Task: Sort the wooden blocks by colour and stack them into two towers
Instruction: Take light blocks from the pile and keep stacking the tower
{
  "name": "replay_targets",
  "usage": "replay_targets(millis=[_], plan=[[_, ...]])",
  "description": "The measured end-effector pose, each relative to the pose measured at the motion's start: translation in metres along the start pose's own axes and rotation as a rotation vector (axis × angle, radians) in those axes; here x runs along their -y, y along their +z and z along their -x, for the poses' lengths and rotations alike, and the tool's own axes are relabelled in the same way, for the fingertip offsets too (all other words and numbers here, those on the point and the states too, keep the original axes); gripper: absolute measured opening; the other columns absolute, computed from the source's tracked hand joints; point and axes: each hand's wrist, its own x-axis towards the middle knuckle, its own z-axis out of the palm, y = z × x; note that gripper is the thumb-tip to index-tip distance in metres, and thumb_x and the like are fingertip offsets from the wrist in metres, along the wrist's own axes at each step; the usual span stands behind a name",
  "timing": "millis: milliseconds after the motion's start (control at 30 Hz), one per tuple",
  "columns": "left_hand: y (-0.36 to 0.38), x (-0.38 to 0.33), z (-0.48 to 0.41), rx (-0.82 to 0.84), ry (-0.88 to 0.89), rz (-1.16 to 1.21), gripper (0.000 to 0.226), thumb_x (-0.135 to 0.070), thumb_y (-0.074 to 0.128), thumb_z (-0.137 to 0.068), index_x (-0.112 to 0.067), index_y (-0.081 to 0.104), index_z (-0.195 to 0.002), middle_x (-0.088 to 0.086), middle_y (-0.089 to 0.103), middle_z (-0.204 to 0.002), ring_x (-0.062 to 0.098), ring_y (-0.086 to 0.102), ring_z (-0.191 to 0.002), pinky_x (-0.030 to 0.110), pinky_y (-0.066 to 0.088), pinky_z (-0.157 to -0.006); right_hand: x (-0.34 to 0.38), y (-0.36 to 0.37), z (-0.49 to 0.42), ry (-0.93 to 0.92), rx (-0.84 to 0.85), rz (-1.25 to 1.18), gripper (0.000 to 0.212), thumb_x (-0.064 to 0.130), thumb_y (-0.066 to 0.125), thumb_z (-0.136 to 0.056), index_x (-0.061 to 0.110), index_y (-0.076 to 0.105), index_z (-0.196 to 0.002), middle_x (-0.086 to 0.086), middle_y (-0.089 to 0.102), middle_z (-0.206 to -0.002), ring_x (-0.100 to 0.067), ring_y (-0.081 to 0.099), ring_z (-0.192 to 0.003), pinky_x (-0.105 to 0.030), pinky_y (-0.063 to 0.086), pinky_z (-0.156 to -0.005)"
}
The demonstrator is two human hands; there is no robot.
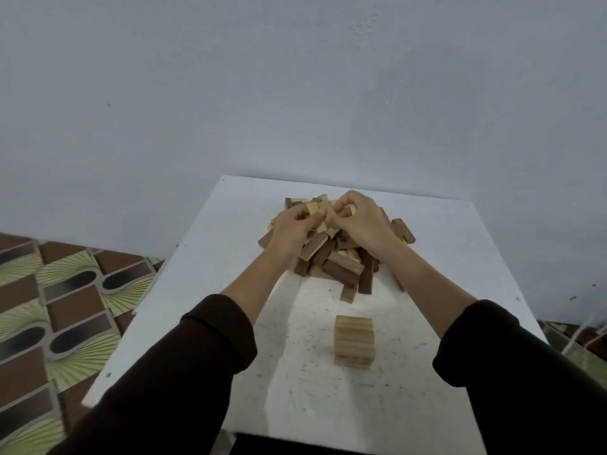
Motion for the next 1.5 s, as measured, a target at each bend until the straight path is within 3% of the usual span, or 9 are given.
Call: replay_targets(millis=[133, 267, 367, 467, 567, 733, 967, 1200, 1500], plan=[[-0.031, 0.007, 0.026, -0.068, -0.042, 0.065, 0.01, -0.009, 0.059, -0.092, -0.003, 0.067, -0.09, 0.007, 0.066, -0.08, 0.019, 0.061, -0.077, 0.031, 0.05, -0.071, 0.016, 0.03, 0.024, -0.004, 0.122, 0.072, 0.012, 0.014, 0.047, -0.095, 0.01, 0.052, -0.105, -0.001, 0.057, -0.096, -0.013, 0.051, -0.084, -0.012, 0.038, -0.056], [-0.074, 0.02, 0.058, -0.092, -0.054, -0.165, 0.017, -0.012, 0.064, -0.089, -0.006, 0.064, -0.073, 0.002, 0.053, -0.065, 0.014, 0.047, -0.061, 0.025, 0.038, -0.06, 0.018, 0.066, 0.043, 0.029, 0.19, 0.051, 0.018, 0.004, 0.023, -0.101, 0.007, 0.041, -0.098, -0.002, 0.048, -0.07, -0.007, 0.044, -0.056, -0.013, 0.033, -0.043], [-0.099, 0.034, 0.077, -0.075, -0.145, -0.446, 0.016, -0.015, 0.069, -0.086, -0.002, 0.064, -0.078, 0.002, 0.052, -0.067, 0.013, 0.046, -0.061, 0.023, 0.037, -0.059, 0.015, 0.091, 0.056, 0.045, 0.275, 0.166, 0.021, 0.005, 0.034, -0.098, -0.001, 0.049, -0.112, -0.009, 0.05, -0.104, -0.015, 0.048, -0.089, -0.022, 0.043, -0.068], [-0.114, 0.045, 0.088, -0.091, -0.131, -0.646, 0.012, -0.013, 0.069, -0.085, -0.009, 0.066, -0.095, 0.0, 0.057, -0.076, 0.015, 0.051, -0.071, 0.021, 0.04, -0.064, 0.008, 0.11, 0.067, 0.122, 0.172, 0.167, 0.022, 0.003, 0.045, -0.093, 0.005, 0.062, -0.106, -0.006, 0.054, -0.107, -0.018, 0.051, -0.095, -0.02, 0.041, -0.063], [-0.119, 0.047, 0.097, -0.112, -0.069, -0.772, 0.024, -0.017, 0.072, -0.082, -0.02, 0.057, -0.101, -0.005, 0.05, -0.074, 0.01, 0.047, -0.067, 0.012, 0.038, -0.056, 0.001, 0.125, 0.074, 0.197, 0.049, 0.188, 0.021, 0.005, 0.053, -0.088, 0.008, 0.069, -0.1, -0.006, 0.065, -0.109, -0.022, 0.058, -0.104, -0.03, 0.047, -0.082], [-0.116, 0.049, 0.1, -0.14, -0.001, -0.845, 0.039, -0.02, 0.079, -0.076, -0.015, 0.058, -0.109, -0.004, 0.053, -0.081, 0.011, 0.048, -0.07, 0.022, 0.043, -0.065, -0.007, 0.136, 0.077, 0.229, 0.045, 0.177, 0.012, 0.002, 0.06, -0.082, 0.004, 0.071, -0.088, -0.01, 0.07, -0.092, -0.021, 0.06, -0.074, -0.027, 0.048, -0.064], [-0.127, 0.054, 0.101, -0.13, 0.08, -0.846, 0.06, -0.022, 0.083, -0.07, -0.011, 0.055, -0.122, 0.001, 0.052, -0.106, 0.009, 0.048, -0.072, 0.005, 0.038, -0.062, -0.023, 0.137, 0.085, 0.162, 0.071, 0.351, 0.016, 0.011, 0.052, -0.092, 0.009, 0.064, -0.103, -0.012, 0.049, -0.116, -0.019, 0.05, -0.088, -0.026, 0.043, -0.072], [-0.134, 0.054, 0.115, 0.136, 0.077, -0.888, 0.094, -0.024, 0.089, -0.061, -0.02, 0.038, -0.14, -0.004, 0.046, -0.121, 0.006, 0.049, -0.08, 0.003, 0.039, -0.066, -0.021, 0.128, 0.1, 0.112, 0.191, 0.25, 0.044, -0.004, 0.043, -0.089, 0.011, 0.051, -0.13, -0.007, 0.045, -0.13, -0.019, 0.049, -0.114, -0.027, 0.043, -0.091], [-0.131, 0.067, 0.116, 0.115, 0.206, -0.828, 0.089, -0.009, 0.086, -0.063, -0.014, 0.039, -0.139, 0.004, 0.053, -0.117, 0.007, 0.047, -0.071, 0.008, 0.039, -0.065, -0.036, 0.133, 0.116, 0.011, 0.286, 0.149, 0.071, 0.006, 0.064, -0.077, 0.02, 0.036, -0.14, -0.001, 0.04, -0.135, -0.022, 0.046, -0.115, -0.045, 0.046, -0.094]])
